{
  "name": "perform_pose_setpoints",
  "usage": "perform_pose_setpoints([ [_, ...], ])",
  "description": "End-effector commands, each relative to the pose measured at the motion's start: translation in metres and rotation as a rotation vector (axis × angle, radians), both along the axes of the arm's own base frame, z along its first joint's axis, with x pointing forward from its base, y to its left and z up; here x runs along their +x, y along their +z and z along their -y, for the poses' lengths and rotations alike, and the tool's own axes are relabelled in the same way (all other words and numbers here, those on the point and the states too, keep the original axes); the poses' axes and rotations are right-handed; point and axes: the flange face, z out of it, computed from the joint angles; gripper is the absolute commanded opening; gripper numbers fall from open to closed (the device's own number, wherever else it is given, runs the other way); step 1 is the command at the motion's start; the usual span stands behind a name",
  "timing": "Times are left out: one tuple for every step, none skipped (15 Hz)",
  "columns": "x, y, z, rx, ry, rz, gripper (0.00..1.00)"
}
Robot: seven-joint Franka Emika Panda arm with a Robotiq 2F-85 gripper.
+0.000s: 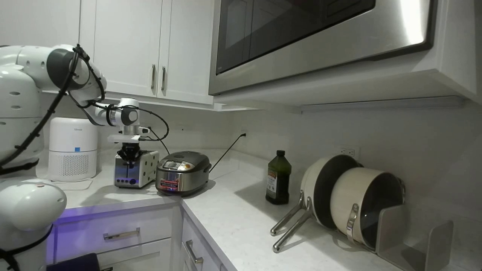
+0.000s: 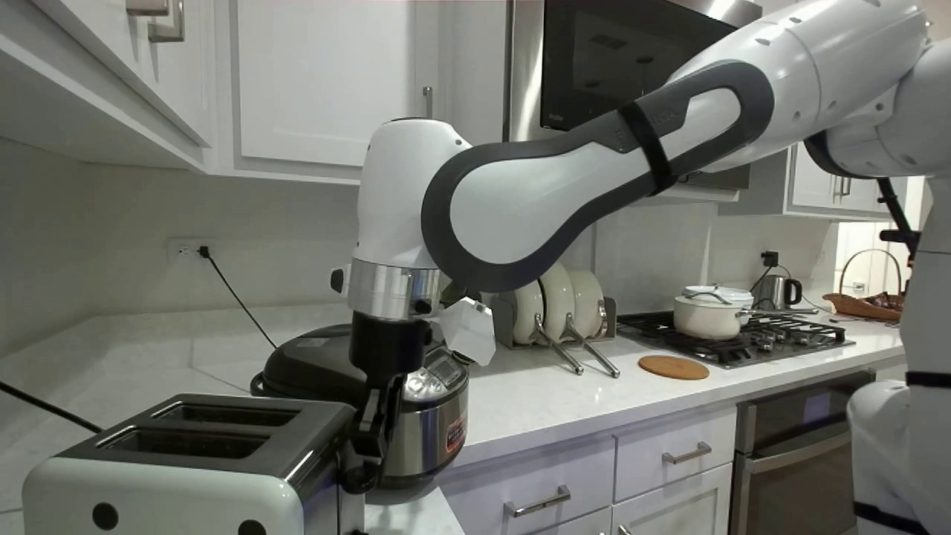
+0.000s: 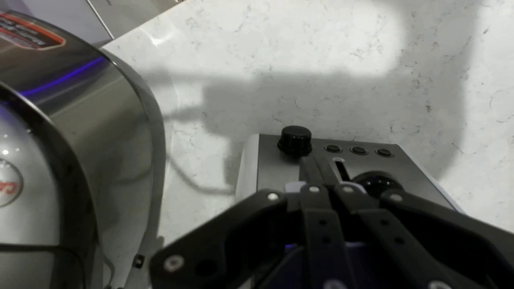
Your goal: Push the lever of the bread toaster down
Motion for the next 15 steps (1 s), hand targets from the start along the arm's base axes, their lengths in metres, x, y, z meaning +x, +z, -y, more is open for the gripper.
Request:
perform_pose_setpoints([
  [-0.003,0.021,0.001,-0.011,-0.007,0.025,0.00],
  [-0.004,0.025,0.000,-0.008,-0.007,0.032,0.00],
  [-0.005,0.030,0.000,-0.005,-0.005,0.040,0.00],
  [-0.006,0.034,0.000,-0.003,-0.004,0.046,0.00],
  [-0.008,0.038,-0.001,-0.002,-0.002,0.051,0.00],
  [-0.009,0.042,-0.002,0.000,0.001,0.055,0.00],
  [-0.010,0.045,-0.003,0.002,0.008,0.050,0.00],
  [-0.011,0.046,-0.005,0.004,0.013,0.044,0.00],
  [-0.013,0.048,-0.007,0.006,0.025,0.026,0.00],
  [-0.024,0.055,0.005,0.005,0.032,0.019,0.00],
  [-0.033,0.061,0.016,0.004,0.035,0.009,0.00],
  [-0.039,0.062,0.021,0.000,0.040,-0.011,0.00],
  [-0.044,0.067,0.025,-0.003,0.045,-0.026,0.00],
  [-0.050,0.071,0.031,-0.005,0.051,-0.042,0.00],
  [-0.055,0.074,0.037,-0.008,0.056,-0.056,0.00],
])
